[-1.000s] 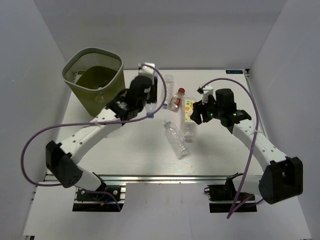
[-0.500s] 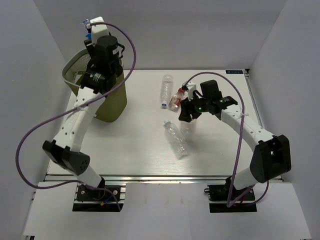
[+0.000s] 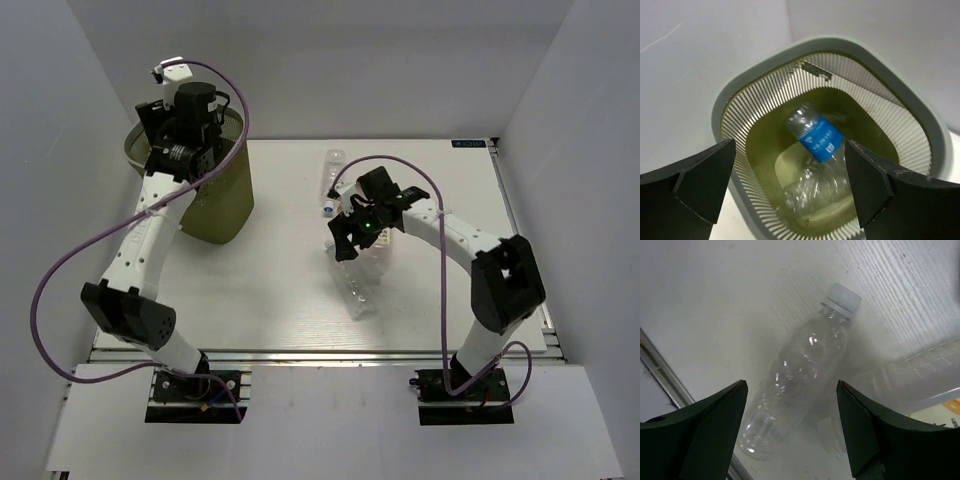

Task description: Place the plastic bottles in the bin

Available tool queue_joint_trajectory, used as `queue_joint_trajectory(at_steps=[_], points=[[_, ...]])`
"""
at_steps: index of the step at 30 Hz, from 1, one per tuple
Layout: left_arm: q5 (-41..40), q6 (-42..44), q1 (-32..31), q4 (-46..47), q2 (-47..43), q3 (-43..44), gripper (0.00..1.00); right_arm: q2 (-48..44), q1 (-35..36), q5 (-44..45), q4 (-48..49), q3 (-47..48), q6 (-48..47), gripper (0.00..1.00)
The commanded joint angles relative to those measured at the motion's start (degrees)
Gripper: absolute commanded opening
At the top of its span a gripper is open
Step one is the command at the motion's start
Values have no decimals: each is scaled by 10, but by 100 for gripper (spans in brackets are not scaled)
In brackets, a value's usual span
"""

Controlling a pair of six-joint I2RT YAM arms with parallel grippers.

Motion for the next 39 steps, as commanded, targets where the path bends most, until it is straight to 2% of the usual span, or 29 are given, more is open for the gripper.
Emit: queue_joint_trajectory(at_steps=[1, 2, 4, 5, 6, 9, 14, 18, 23, 26, 28, 29, 30, 31, 32, 33, 35, 36, 39], points=[[102, 66, -9, 53, -81, -44, 100, 31, 8, 72, -28, 33, 10, 78], [197, 86, -15, 73, -116, -76, 100, 48, 10, 85, -27, 33, 15, 79], [339, 120, -15, 89, -139, -96, 100, 65, 17, 119, -37, 41, 22, 83], [445, 121, -15, 77, -145, -96, 100, 73, 19, 121, -42, 48, 21, 85], [511, 128, -15, 64, -145, -102, 100, 93, 22, 122, -46, 50, 22, 90], [696, 122, -28, 17, -159, -146, 100, 111, 31, 110, -53, 51, 28, 90], [711, 97, -38, 22, -241, -296, 100, 125, 48, 97, -37, 41, 40, 90], [726, 80, -44, 11, -290, -368, 100, 131, 56, 123, -32, 24, 46, 80], [746, 22, -49, -15, -293, -456, 100, 130, 58, 144, -41, 12, 25, 81], [759, -26, -57, 10, -310, -525, 100, 131, 62, 152, -40, 2, 18, 80], [759, -47, -64, 37, -327, -552, 100, 127, 58, 144, -42, 3, 11, 73], [759, -61, -64, 37, -332, -568, 100, 119, 56, 139, -44, 6, 1, 61], [759, -61, -70, 37, -332, -574, 100, 113, 55, 112, -59, 12, -25, 55], [765, -68, -70, 37, -332, -582, 100, 109, 52, 105, -75, 42, -33, 50], [765, -68, -77, 37, -332, -588, 100, 91, 48, 97, -82, 58, -57, 39], [773, -68, -77, 37, -325, -593, 100, 83, 48, 59, -100, 76, -78, 35], [773, -68, -88, 37, -308, -604, 100, 65, 41, 50, -111, 164, -95, 23], [780, -68, -88, 37, -303, -613, 100, 62, 40, 47, -112, 223, -109, 20], [780, -81, -101, 57, -290, -626, 100, 81, 38, 46, -116, 405, -99, 20]])
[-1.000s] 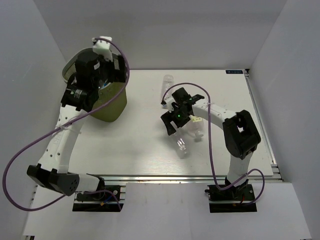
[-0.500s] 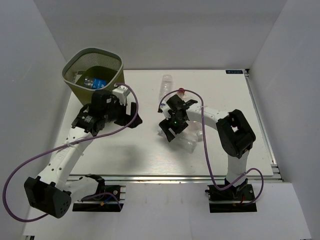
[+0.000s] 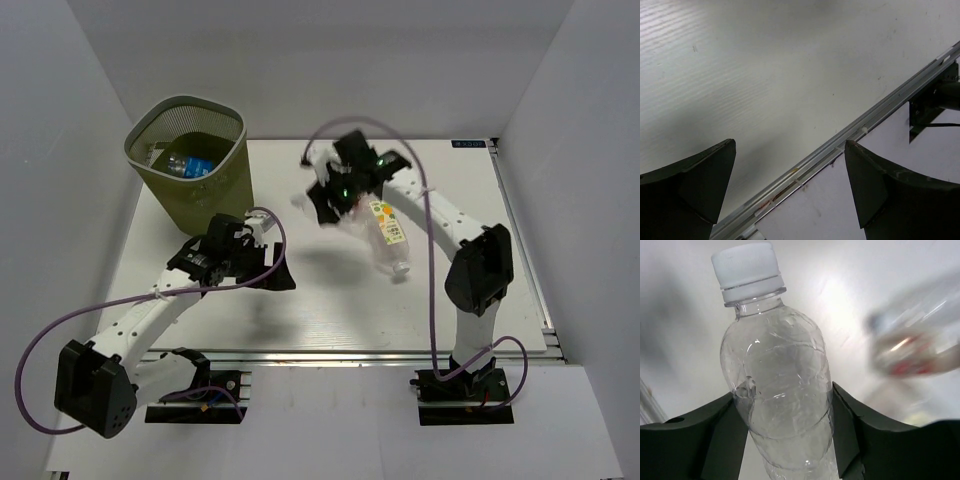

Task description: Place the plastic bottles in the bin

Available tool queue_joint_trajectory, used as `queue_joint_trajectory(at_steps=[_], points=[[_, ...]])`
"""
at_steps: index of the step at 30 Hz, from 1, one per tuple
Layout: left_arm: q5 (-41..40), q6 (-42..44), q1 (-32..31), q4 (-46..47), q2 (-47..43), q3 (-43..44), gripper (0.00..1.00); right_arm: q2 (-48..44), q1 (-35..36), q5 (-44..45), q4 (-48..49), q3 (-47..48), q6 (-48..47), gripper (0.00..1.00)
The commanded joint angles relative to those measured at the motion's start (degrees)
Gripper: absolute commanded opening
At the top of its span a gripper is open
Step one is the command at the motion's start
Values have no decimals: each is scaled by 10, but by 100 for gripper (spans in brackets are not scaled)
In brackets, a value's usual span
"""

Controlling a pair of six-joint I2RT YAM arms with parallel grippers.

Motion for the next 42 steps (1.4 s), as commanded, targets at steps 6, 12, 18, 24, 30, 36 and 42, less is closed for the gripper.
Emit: queue_joint_trajectory(at_steps=[6, 12, 18, 24, 30, 36, 42], points=[[24, -40, -33, 73, 19, -69, 100, -17, 7, -65, 292, 268, 28, 4], [13, -45, -55, 79, 25, -76, 100, 27, 32, -101, 631, 262, 134, 0], [7, -56, -68, 79, 30, -81, 100, 138, 83, -73, 853, 315, 172, 0], [7, -81, -86, 96, 35, -98, 100, 244, 124, -26, 931, 413, 136, 4], [2, -87, -108, 102, 54, -93, 100, 268, 150, -3, 976, 406, 147, 11], [-29, -93, -131, 105, 78, -49, 100, 276, 151, 33, 945, 383, 195, 90], [-68, -63, -154, 136, 147, 42, 100, 241, 127, 24, 901, 360, 193, 90]])
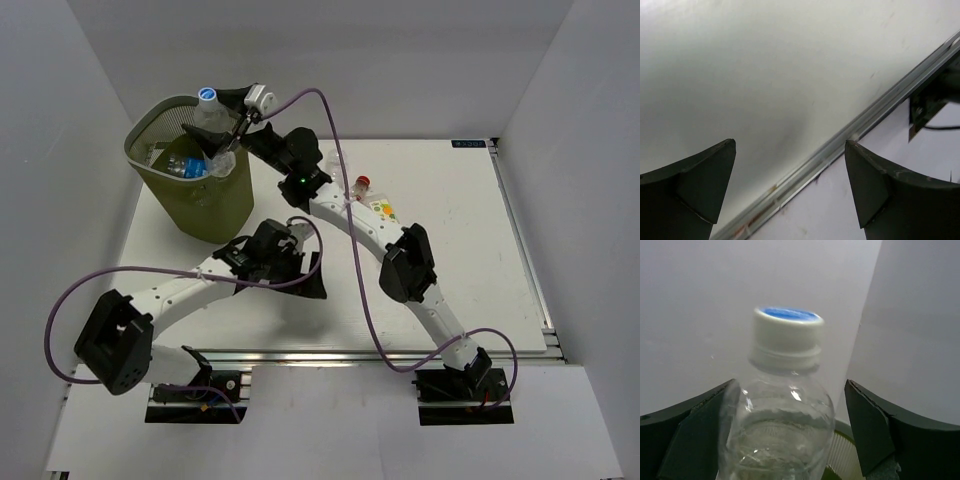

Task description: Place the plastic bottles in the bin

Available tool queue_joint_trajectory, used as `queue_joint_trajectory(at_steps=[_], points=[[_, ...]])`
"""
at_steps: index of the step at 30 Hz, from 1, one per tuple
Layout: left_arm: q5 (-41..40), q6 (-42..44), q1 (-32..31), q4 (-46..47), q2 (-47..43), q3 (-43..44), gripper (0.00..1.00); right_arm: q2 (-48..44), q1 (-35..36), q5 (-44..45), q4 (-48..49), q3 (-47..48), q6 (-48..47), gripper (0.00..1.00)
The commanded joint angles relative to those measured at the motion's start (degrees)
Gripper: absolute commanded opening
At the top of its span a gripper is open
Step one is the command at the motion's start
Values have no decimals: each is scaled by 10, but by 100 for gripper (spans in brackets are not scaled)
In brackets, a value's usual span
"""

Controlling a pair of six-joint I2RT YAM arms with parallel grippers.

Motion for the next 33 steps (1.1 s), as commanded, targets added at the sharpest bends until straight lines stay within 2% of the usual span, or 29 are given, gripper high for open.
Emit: queue_joint_trajectory(at_steps=[1, 3, 6, 7, 8, 9, 20, 29, 30, 32, 33], points=[[-23, 20, -16, 41, 29, 60, 100, -42, -18, 19, -1, -17, -2, 90], [-9, 20, -16, 54, 49, 71, 100, -34, -23, 22, -13, -2, -33, 88], [-1, 20, -30, 60, 73, 84, 100, -6, -26, 11, -36, 23, -43, 45], [-1, 15, -38, 60, 73, 84, 100, -2, -29, 12, -31, 16, -49, 14], [-1, 15, -44, 60, 73, 84, 100, 6, -28, 13, -27, 15, -55, 5], [-11, 15, -44, 54, 68, 78, 100, 8, -27, 21, -26, 12, -59, 0], [-37, -32, -70, 17, -33, 1, 100, 42, -9, 23, 73, 38, -73, 4], [-43, -37, -87, -12, -38, 1, 100, 84, 15, 59, 128, 52, -73, 4], [-43, -42, -87, -17, -38, -4, 100, 87, 18, 61, 129, 52, -73, 7], [-49, -42, -92, -17, -38, -4, 100, 90, 19, 77, 132, 50, -61, 42], [-49, -42, -92, -17, -38, -4, 100, 90, 19, 79, 131, 45, -58, 57]])
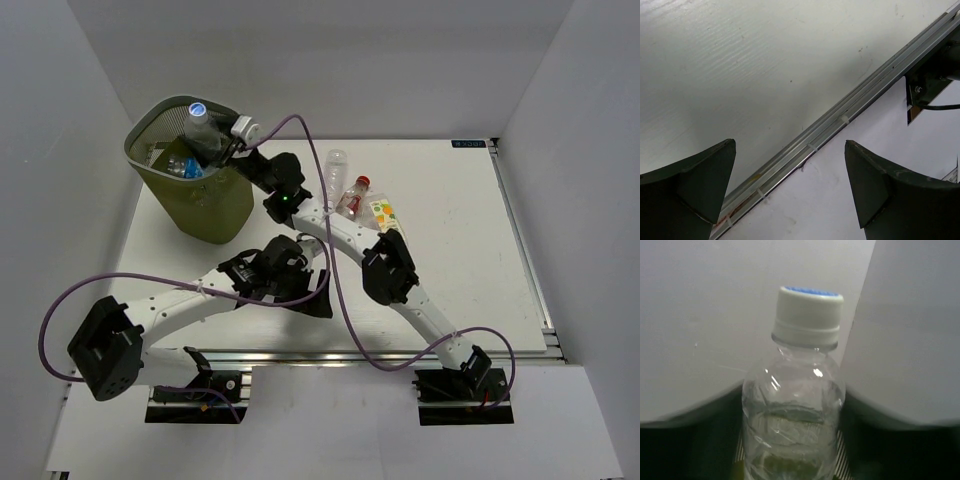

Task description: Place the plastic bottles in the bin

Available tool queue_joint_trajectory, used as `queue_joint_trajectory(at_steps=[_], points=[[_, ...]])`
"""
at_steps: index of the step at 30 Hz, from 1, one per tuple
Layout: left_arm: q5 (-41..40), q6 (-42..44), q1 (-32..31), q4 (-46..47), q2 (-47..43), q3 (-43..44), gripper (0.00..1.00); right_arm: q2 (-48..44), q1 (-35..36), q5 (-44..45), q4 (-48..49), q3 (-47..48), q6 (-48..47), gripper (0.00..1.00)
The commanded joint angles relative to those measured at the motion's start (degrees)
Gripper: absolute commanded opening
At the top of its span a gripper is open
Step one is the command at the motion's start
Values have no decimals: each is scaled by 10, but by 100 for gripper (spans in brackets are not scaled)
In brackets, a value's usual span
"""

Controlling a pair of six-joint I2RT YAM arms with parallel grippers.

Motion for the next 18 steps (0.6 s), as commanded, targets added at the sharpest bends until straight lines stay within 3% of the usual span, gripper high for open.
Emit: queue_joint_trajectory(at_steps=[1, 8, 12, 16, 17, 18], points=[[-11, -11, -7, -8, -24, -4, 100, 2, -1, 36, 47, 8, 9, 88], [-17, -1, -7, 18, 15, 18, 100, -52, -19, 8, 14, -28, 1, 90], [-23, 19, -7, 52, 53, 47, 100, -144, -32, 14, -13, -68, 4, 90], [-97, 32, -7, 59, 90, 91, 100, -232, -71, 45, -130, -83, -14, 88], [-117, 32, -7, 59, 98, 99, 100, -277, -78, 53, -223, -90, -31, 78], [-145, 32, -7, 65, 116, 107, 100, -294, -96, 60, -255, -98, -37, 27]])
